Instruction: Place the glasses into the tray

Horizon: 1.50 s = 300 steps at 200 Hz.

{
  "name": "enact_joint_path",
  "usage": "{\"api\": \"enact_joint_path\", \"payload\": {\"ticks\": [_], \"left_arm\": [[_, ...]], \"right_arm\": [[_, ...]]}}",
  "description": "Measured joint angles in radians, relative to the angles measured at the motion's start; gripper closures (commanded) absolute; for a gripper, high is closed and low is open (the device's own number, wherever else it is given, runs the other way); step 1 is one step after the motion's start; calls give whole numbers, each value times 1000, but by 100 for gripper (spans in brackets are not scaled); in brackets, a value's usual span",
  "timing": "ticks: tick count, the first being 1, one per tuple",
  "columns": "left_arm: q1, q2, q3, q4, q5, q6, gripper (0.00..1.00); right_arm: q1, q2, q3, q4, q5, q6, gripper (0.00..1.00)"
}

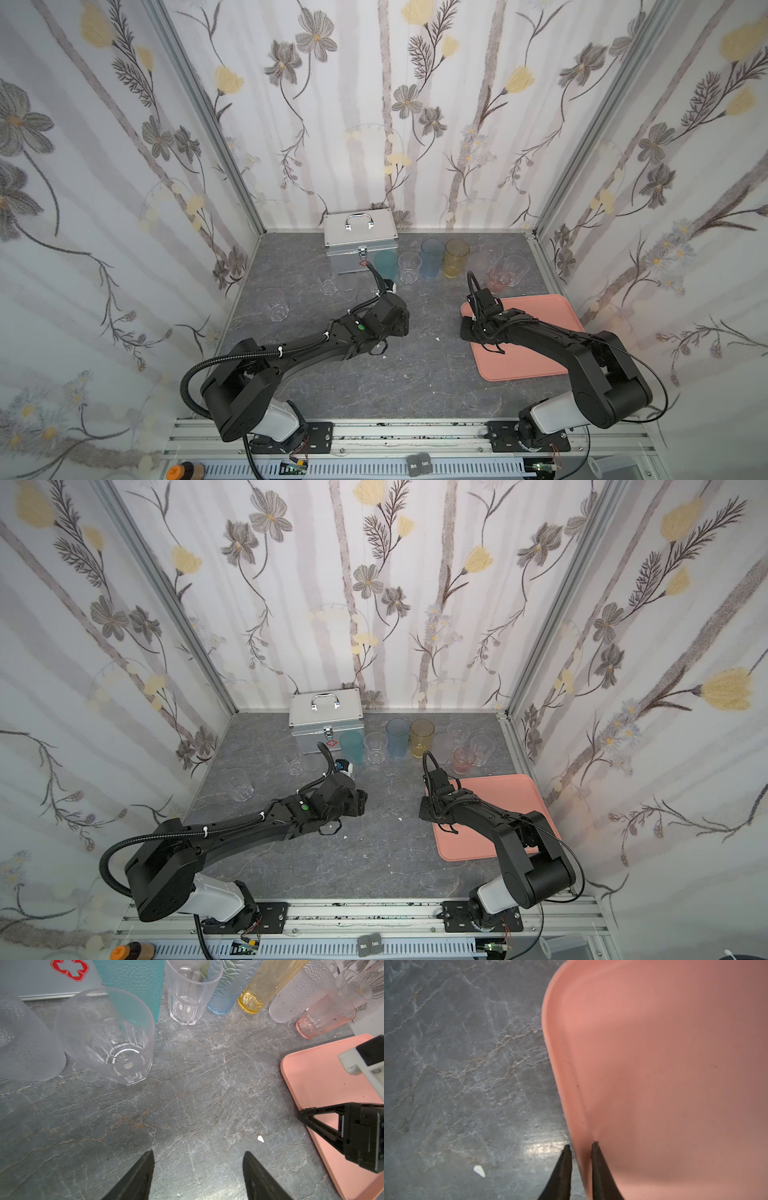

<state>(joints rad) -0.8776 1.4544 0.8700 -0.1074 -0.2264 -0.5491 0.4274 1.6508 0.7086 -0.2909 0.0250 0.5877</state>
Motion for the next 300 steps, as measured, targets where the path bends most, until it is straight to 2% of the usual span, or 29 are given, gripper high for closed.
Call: {"api": "enact_joint_path", "payload": {"ticks": [43,97,122,138,156,181,204,242,300], "left_arm": [[34,-72,-53,8,-21,11,35],[147,-225,-169,14,-24,26,39],[198,-307,-218,22,-18,27,39],[232,-343,-246,21,-9,28,40],[260,-373,-266,21,7,30,40],[274,-393,-275,21,22,30,36],[274,-368,-274,29,39,28,29],[216,-300,-262,62,61,5,25],[145,-237,-262,138,84,-29,24]], "right_arm": [[130,27,29,35,-55,87,81],[326,169,207,114,-158,257,80],[378,264,320,151,-209,312,81],[418,320,385,171,-215,340,85],[456,336,414,174,-252,359,84],[443,270,409,131,-218,357,78],[402,177,386,67,-157,302,71],[290,72,270,-53,-51,235,66],[292,151,234,-68,-68,200,65]]}}
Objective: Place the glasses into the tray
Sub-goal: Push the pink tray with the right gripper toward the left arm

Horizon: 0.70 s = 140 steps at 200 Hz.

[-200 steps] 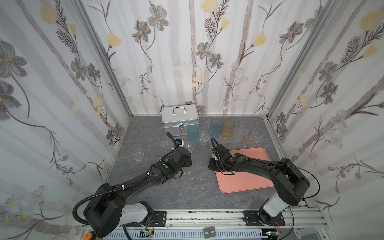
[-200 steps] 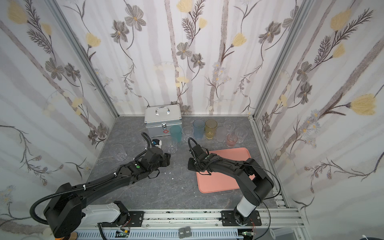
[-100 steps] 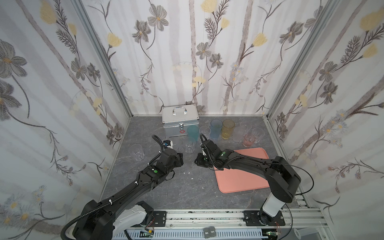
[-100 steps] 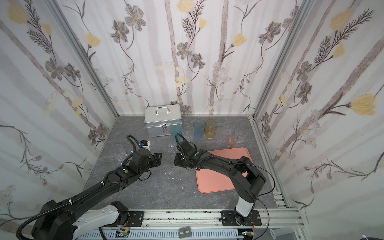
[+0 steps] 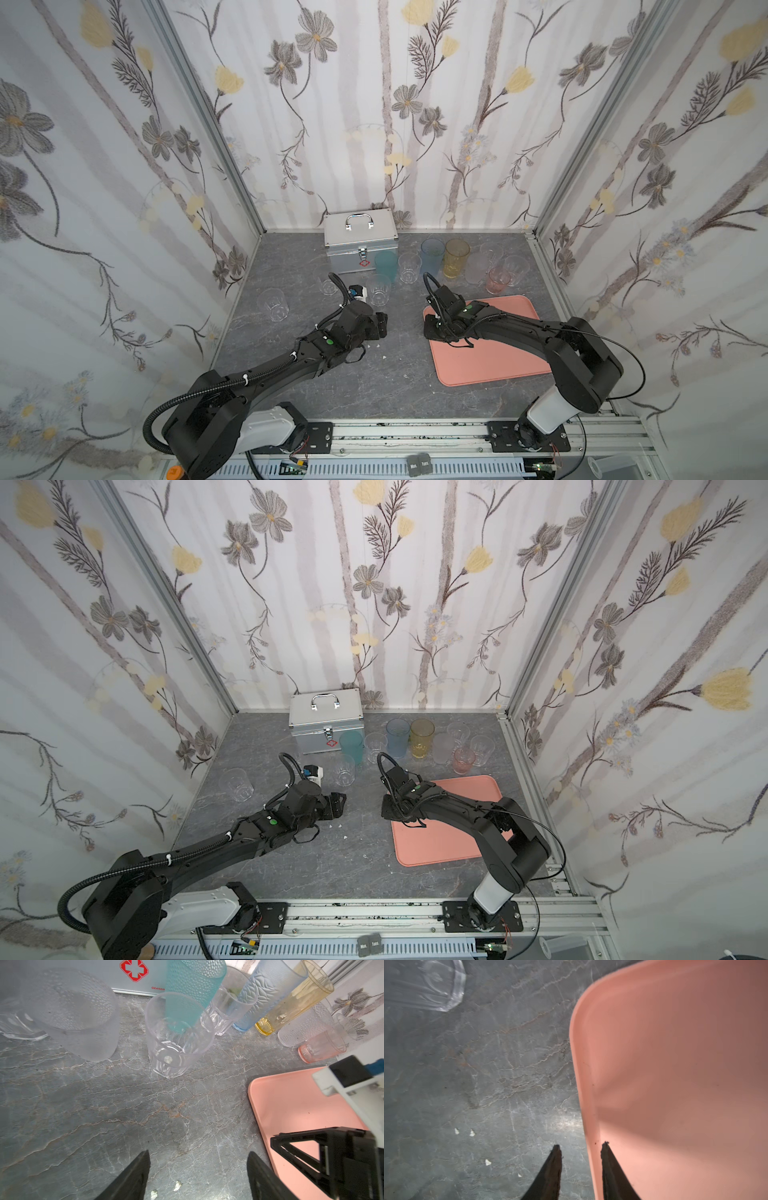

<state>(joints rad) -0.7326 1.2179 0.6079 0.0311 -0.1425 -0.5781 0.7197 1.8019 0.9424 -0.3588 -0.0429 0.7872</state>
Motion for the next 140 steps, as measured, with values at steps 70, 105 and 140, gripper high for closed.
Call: {"api": "enact_joint_path", "payload": {"ticks": [70,105,140], "left_arm": [[10,-47,-64,25,-38,4,23],[50,-85,-81,25,-40,6,24],[65,-123,-97,26,-38,2,24]], "right_arm": [[117,148,100,79,-70,39,67],[166,224,178,166,-172,103,68],[190,284,221,263,-217,188,68]]}}
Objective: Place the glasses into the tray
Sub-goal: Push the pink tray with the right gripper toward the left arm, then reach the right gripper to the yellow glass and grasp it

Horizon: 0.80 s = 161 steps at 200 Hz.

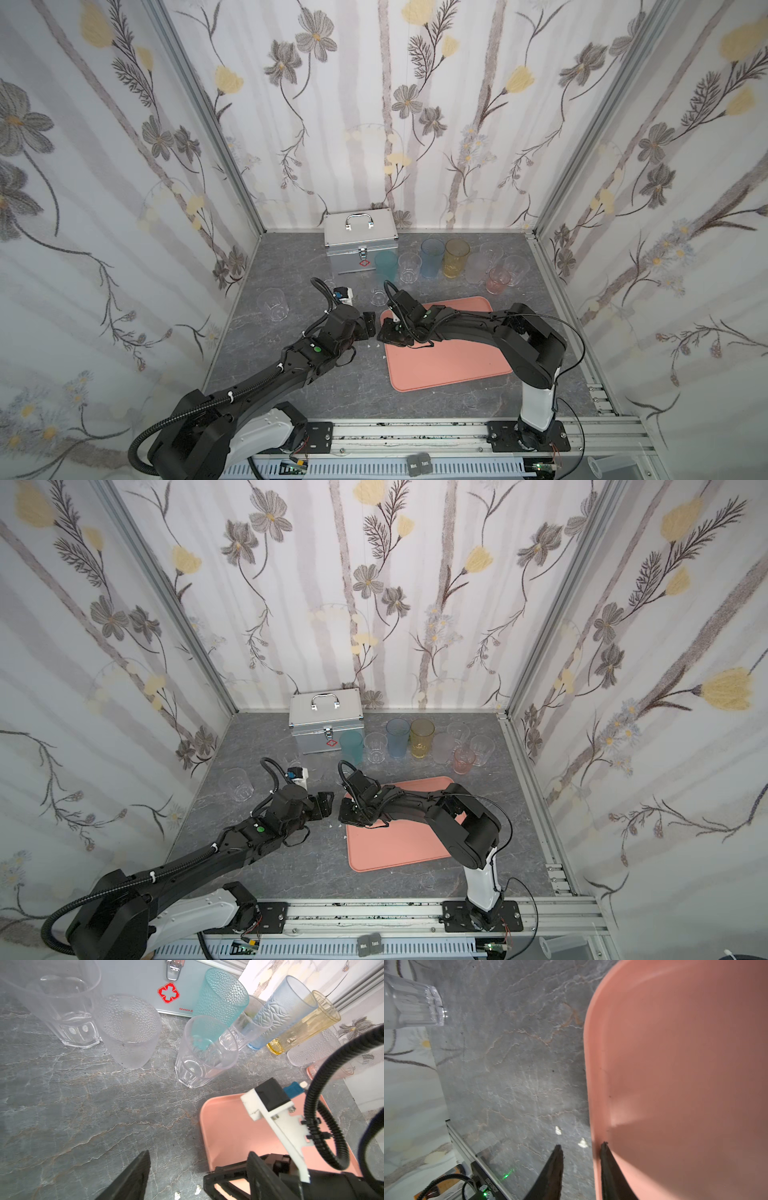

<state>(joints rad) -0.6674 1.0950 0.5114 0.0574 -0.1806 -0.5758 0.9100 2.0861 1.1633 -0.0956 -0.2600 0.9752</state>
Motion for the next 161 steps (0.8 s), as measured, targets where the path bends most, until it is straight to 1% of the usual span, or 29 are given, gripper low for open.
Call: {"api": "enact_joint_path", "payload": {"ticks": [30,45,63,73,94,105,121,139,161], "left_arm": [[3,-4,-8,-2,1,-3,24],[6,-21,-10,-3,1,-3,24],[18,-62,-9,-19,-2,-3,22],[23,-85,2,-51,-17,-2,20],[24,-118,45,-108,-58,19,16],[19,-127,62,-120,-76,36,14],[6,-109,85,-135,-105,56,14],[-12,-42,124,-144,-132,74,14],[-43,42,167,-139,-136,71,13]], "right_arm": [[-1,27,15,64,-23,27,68],[-15,13,8,72,-38,26,67],[-58,-75,-14,48,-56,-11,66],[-106,-149,-16,31,-66,-47,65],[-222,-287,15,-32,-33,-137,62],[-281,-333,56,-90,13,-200,61],[-353,-348,129,-169,62,-282,62],[-425,-304,258,-277,141,-357,66],[-477,-220,428,-365,306,-428,73]]}}
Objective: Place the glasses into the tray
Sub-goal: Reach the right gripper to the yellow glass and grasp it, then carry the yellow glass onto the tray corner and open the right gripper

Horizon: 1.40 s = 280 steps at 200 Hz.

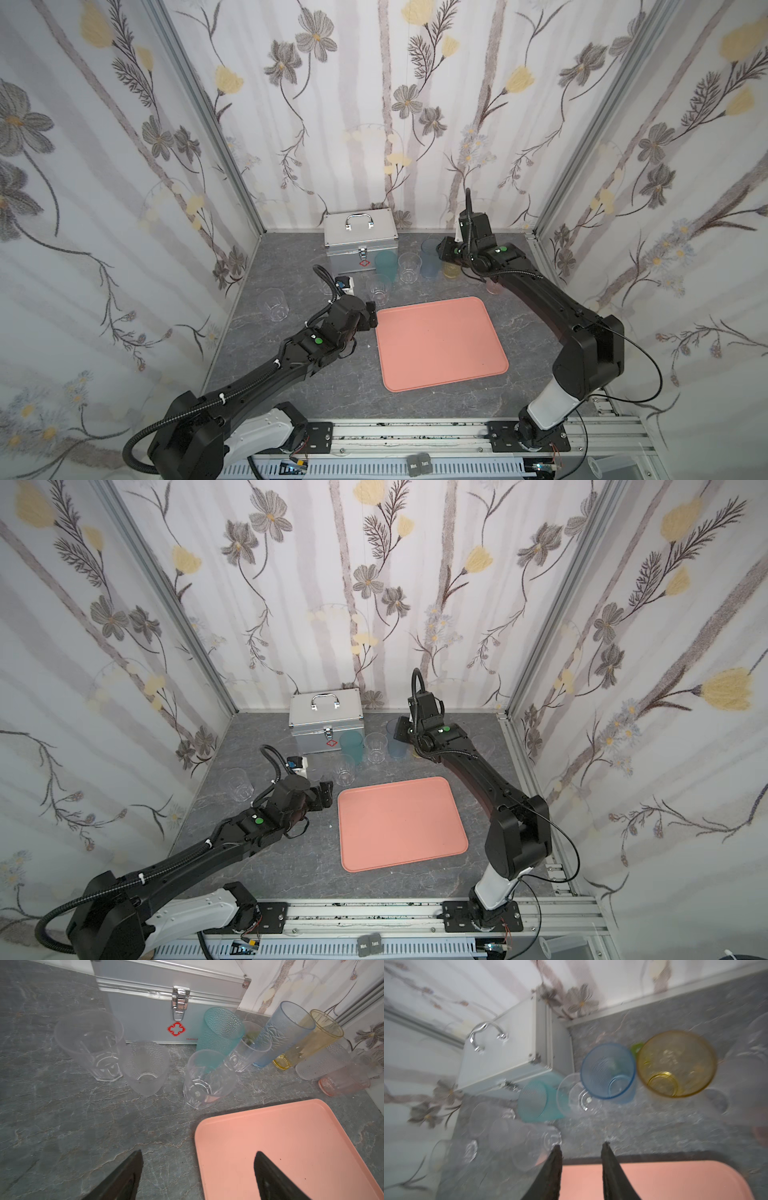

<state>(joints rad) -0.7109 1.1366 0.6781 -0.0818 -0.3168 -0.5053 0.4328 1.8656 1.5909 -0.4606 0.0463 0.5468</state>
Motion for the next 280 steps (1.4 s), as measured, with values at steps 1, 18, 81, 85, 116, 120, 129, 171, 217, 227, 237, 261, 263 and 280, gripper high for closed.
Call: {"api": "enact_joint_path", "payload": {"ticks": [1,18,81,85,116,120,129,171,217,227,237,261,263,280], "left_arm": [[-2,5,2,0,0,0,13],[-14,43,14,4,13,-11,13],[-32,51,-26,43,33,-47,14],[-32,50,-28,49,32,-47,14],[-33,45,-45,70,32,-52,14],[-33,44,-47,71,32,-53,14],[-33,42,-53,73,32,-53,14],[-33,45,-61,85,33,-61,14],[-34,45,-67,93,32,-64,14],[-34,37,-68,93,32,-64,14],[-34,22,-69,93,28,-63,14],[-33,-47,-85,92,3,-49,14],[-32,-58,-88,92,0,-48,14],[-27,-133,-107,93,-23,-46,17]], "right_arm": [[-2,3,5,-2,4,-2,73],[-32,66,86,-49,98,-43,75],[-181,254,233,-138,158,-93,72],[-185,263,235,-142,151,-95,72],[-211,323,236,-171,117,-102,74],[-212,328,236,-171,116,-103,75],[-211,339,238,-171,108,-103,76],[-219,386,240,-163,68,-108,89],[-219,369,237,-175,61,-110,100],[-214,335,221,-174,56,-110,100],[-206,278,197,-187,57,-111,100],[-164,61,101,-224,93,-114,100],[-159,41,92,-225,96,-114,100],[-105,-155,-9,-248,121,-119,100]]}}
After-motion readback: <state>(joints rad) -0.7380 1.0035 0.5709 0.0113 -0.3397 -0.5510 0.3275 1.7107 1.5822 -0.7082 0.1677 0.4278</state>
